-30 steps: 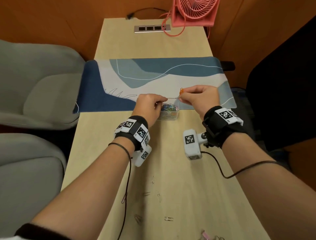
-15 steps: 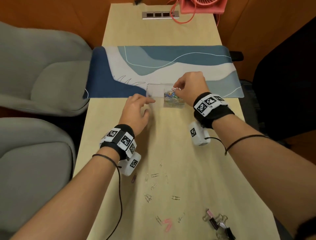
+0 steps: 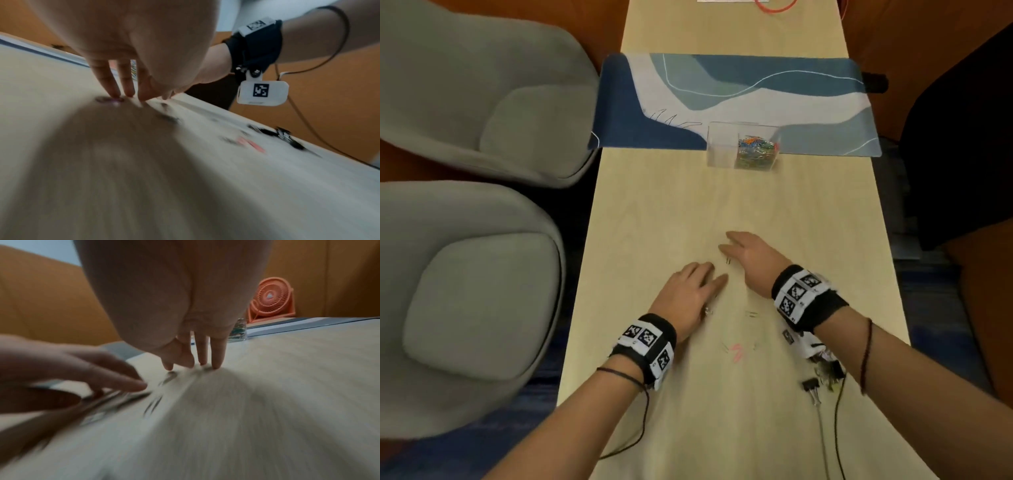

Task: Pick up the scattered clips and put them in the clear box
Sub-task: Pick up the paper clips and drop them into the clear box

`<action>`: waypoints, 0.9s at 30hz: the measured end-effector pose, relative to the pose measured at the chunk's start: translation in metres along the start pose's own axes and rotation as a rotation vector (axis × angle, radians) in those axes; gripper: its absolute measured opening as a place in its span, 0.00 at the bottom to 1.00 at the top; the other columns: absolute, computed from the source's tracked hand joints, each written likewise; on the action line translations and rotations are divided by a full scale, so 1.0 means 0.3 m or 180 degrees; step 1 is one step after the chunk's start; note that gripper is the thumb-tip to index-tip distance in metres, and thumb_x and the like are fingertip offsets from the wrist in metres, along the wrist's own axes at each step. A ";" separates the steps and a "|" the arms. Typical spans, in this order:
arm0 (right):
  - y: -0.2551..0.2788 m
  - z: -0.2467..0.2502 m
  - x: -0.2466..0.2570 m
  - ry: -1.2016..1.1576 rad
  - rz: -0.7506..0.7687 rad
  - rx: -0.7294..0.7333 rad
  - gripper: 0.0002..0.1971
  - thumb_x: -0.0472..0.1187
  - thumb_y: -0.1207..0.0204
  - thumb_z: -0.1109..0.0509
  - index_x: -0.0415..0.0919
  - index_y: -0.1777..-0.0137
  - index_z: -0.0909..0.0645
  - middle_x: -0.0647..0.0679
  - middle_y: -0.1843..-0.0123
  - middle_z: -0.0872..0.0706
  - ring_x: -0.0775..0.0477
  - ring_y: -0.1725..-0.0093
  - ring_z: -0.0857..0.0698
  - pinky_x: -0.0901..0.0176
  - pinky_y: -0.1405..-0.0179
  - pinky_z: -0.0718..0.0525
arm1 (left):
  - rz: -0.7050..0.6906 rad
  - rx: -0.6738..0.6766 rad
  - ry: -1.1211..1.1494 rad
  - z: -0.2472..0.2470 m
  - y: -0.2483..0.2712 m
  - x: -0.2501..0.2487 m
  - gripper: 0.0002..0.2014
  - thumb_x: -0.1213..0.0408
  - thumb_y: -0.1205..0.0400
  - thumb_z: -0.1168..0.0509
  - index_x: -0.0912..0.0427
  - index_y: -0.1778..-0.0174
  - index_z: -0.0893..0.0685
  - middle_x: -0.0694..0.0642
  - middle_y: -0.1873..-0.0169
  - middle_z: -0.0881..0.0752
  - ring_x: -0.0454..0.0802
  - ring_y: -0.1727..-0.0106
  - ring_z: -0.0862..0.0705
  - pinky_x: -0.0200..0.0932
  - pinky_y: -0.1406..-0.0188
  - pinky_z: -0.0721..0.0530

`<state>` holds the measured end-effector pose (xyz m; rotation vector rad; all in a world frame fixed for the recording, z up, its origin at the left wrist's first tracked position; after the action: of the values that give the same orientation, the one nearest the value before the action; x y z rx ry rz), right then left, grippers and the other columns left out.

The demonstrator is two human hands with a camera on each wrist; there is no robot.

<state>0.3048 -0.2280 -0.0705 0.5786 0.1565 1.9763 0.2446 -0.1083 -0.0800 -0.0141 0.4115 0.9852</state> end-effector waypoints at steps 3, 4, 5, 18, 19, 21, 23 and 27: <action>0.117 -0.050 0.094 0.0259 0.0116 0.0060 0.32 0.22 0.23 0.45 0.36 0.18 0.41 0.38 0.15 0.45 0.40 0.17 0.45 0.57 0.19 0.48 | -0.0047 0.0130 0.0030 -0.057 0.074 -0.015 0.36 0.67 0.28 0.62 0.64 0.23 0.27 0.66 0.24 0.28 0.67 0.24 0.30 0.60 0.27 0.25; 0.160 -0.066 0.114 0.0231 0.0089 0.0050 0.31 0.22 0.22 0.47 0.35 0.18 0.42 0.37 0.15 0.45 0.40 0.16 0.45 0.57 0.19 0.48 | -0.0006 0.0163 0.0101 -0.069 0.097 -0.011 0.37 0.67 0.28 0.64 0.65 0.22 0.30 0.65 0.21 0.31 0.65 0.21 0.33 0.59 0.23 0.29; 0.207 -0.088 0.133 0.0202 0.0070 0.0025 0.30 0.22 0.21 0.48 0.32 0.18 0.41 0.36 0.16 0.45 0.39 0.16 0.44 0.56 0.19 0.47 | 0.0039 0.0198 0.0141 -0.079 0.122 -0.011 0.38 0.67 0.28 0.65 0.66 0.20 0.33 0.63 0.19 0.34 0.63 0.18 0.37 0.57 0.20 0.34; 0.491 -0.181 0.054 -0.0380 -0.1615 -0.0372 0.23 0.22 0.30 0.40 0.35 0.35 0.25 0.41 0.41 0.27 0.44 0.53 0.20 0.61 0.55 0.19 | 0.1562 -0.0858 0.0852 0.002 0.373 0.043 0.34 0.68 0.22 0.35 0.58 0.18 0.38 0.63 0.29 0.32 0.59 0.31 0.29 0.50 0.31 0.23; 0.497 -0.200 0.063 -0.0471 -0.1717 -0.0326 0.23 0.22 0.29 0.39 0.35 0.34 0.25 0.41 0.41 0.27 0.44 0.54 0.20 0.61 0.54 0.19 | 0.1638 -0.0785 0.1010 -0.009 0.375 0.040 0.34 0.69 0.21 0.36 0.59 0.18 0.39 0.62 0.30 0.32 0.58 0.34 0.27 0.48 0.33 0.22; 0.496 -0.231 0.095 -0.0633 -0.1766 -0.0420 0.25 0.23 0.29 0.37 0.34 0.31 0.27 0.41 0.38 0.28 0.44 0.52 0.20 0.64 0.51 0.21 | 0.1642 -0.0667 0.1284 -0.036 0.357 0.021 0.34 0.70 0.20 0.37 0.60 0.17 0.40 0.61 0.31 0.33 0.56 0.37 0.24 0.44 0.32 0.24; 0.490 -0.256 0.124 -0.0772 -0.1769 -0.0575 0.28 0.21 0.29 0.38 0.33 0.27 0.28 0.40 0.37 0.28 0.43 0.48 0.18 0.65 0.48 0.20 | 0.1562 -0.0680 0.1434 -0.056 0.320 -0.004 0.33 0.73 0.20 0.37 0.61 0.18 0.38 0.61 0.33 0.31 0.56 0.41 0.20 0.43 0.33 0.22; 0.477 -0.276 0.158 -0.0809 -0.1693 -0.0818 0.27 0.21 0.31 0.39 0.32 0.30 0.24 0.38 0.39 0.27 0.40 0.46 0.20 0.56 0.39 0.18 | 0.1342 -0.0701 0.1377 -0.068 0.226 -0.051 0.35 0.77 0.22 0.40 0.62 0.17 0.40 0.64 0.35 0.31 0.61 0.40 0.23 0.51 0.34 0.21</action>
<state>0.1334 -0.2418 -0.0770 0.5466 -0.0946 1.3684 0.1755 -0.0866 -0.0818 -0.3568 0.7185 1.4466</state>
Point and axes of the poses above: each hand's wrist, its own y-axis away from the middle knuckle, its own z-axis out of the back of the hand, x = y × z, the point moved 7 cm from there along -y, towards the middle knuckle
